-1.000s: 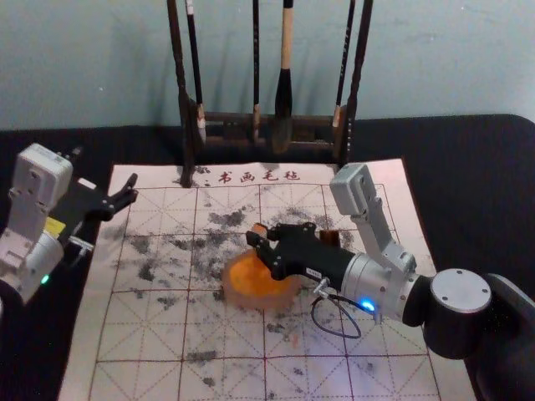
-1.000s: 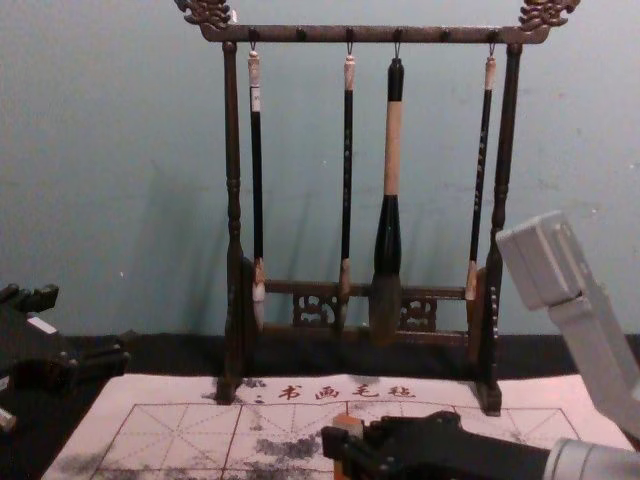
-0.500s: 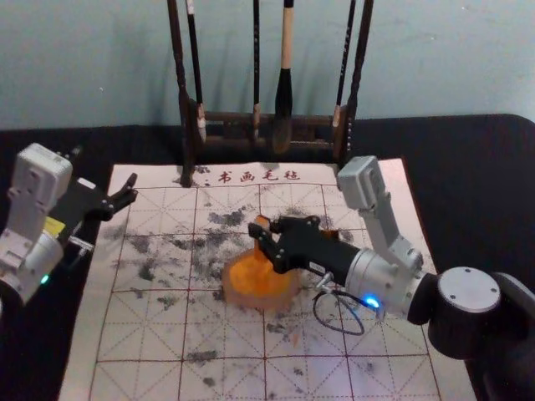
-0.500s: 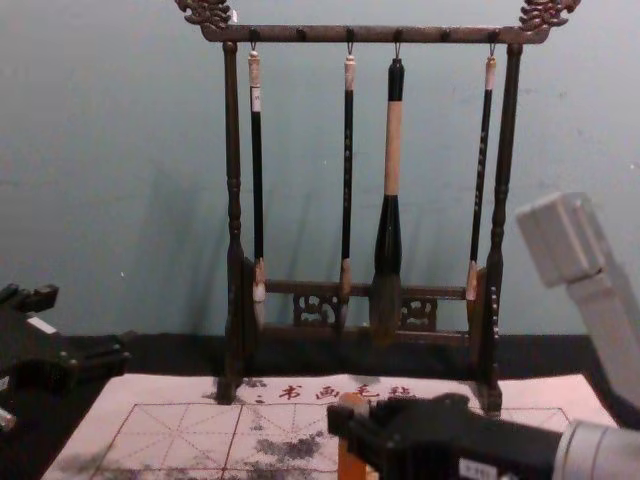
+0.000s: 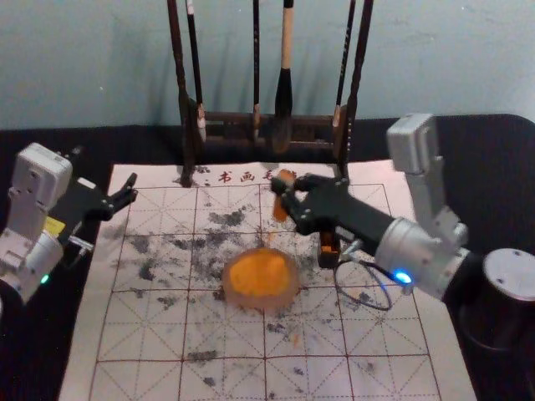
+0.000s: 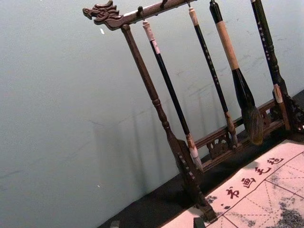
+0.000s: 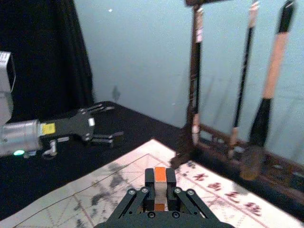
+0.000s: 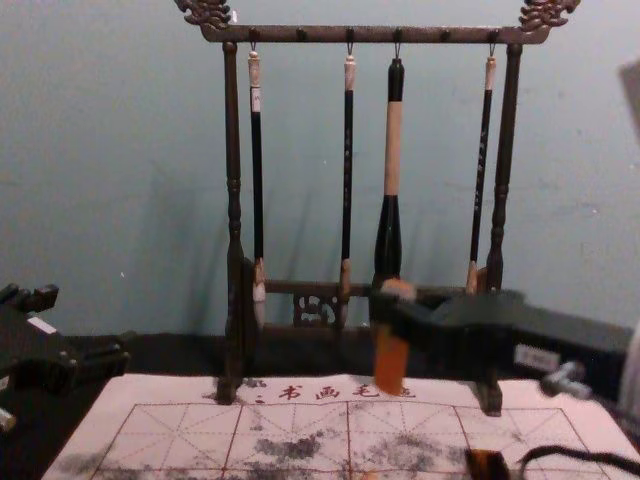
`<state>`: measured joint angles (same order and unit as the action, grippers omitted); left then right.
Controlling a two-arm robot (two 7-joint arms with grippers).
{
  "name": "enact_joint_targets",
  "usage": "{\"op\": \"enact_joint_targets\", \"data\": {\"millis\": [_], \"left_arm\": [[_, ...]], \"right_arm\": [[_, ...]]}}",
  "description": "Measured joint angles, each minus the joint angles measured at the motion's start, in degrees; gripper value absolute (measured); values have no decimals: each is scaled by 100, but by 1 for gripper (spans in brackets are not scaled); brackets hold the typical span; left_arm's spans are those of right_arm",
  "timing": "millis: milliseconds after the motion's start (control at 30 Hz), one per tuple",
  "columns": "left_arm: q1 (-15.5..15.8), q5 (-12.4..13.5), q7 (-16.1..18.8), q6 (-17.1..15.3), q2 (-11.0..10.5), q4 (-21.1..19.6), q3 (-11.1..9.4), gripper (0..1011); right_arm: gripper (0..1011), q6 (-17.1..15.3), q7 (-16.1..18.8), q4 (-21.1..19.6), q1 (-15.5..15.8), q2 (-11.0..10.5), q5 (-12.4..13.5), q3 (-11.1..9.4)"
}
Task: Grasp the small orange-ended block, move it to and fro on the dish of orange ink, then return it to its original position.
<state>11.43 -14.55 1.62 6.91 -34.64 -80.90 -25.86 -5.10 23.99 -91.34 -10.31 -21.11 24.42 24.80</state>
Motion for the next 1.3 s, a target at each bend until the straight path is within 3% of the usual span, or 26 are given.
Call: {"op": "enact_joint_targets", "data": {"millis": [233, 567, 1300], "left_arm": [[0, 0, 0, 0, 0, 0, 0, 1001], [0, 0, 0, 0, 0, 0, 0, 1001], [0, 0, 0, 0, 0, 0, 0, 1001]], "right_arm": [[108, 22, -379, -367, 390, -169, -5, -273], [107, 404, -494, -285, 873, -275, -218, -493], [108, 458, -527, -8, 1005, -15, -318, -727]]}}
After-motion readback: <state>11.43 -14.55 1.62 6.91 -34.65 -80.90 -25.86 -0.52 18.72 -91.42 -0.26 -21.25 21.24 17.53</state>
